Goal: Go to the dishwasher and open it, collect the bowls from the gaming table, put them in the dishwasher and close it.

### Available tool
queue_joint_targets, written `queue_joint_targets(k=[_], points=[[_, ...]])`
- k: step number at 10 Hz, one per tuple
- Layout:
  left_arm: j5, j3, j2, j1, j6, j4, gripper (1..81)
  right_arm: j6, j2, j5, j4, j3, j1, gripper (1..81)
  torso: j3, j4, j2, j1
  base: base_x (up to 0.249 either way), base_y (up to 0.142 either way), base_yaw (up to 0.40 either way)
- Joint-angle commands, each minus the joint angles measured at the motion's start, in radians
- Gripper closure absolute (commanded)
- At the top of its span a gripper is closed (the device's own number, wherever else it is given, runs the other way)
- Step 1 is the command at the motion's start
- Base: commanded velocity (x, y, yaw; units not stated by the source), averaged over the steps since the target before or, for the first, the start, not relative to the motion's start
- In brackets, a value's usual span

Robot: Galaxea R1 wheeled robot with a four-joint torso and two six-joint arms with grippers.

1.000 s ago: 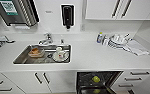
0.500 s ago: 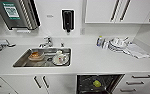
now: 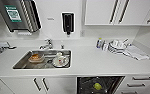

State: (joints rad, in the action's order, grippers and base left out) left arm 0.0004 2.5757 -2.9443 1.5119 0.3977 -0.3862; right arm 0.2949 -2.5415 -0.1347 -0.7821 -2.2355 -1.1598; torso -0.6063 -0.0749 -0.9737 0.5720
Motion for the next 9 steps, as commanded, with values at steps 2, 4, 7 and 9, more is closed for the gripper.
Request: queue_joint_targets(k=[2,4,7,9], points=[[0.064,-0.006,0.014,-0.011,0.004,0.015,1.0,0.004,0.034,-0.054,-0.120,0.044,0.159,1.0,0.000,0.000,0.000,0.000,0.000,0.000,0.000],[0.066,-0.006,0.011,-0.008,0.003,0.013,1.0,0.004,0.054,-0.063,-0.135,0.094,0.241,1.0,0.000,0.000,0.000,0.000,0.000,0.000,0.000],[0.066,-0.005,-0.009,-0.008,0.001,0.007,1.0,0.003,0.249,-0.068,-0.134,0.364,0.376,1.0,0.000,-0.001,0.000,0.000,0.000,0.000,0.000],[0.066,-0.005,-0.020,-0.006,-0.008,0.003,1.0,-0.008,0.402,-0.069,-0.131,0.544,0.432,1.0,0.000,-0.001,0.000,0.000,0.000,0.000,0.000]])
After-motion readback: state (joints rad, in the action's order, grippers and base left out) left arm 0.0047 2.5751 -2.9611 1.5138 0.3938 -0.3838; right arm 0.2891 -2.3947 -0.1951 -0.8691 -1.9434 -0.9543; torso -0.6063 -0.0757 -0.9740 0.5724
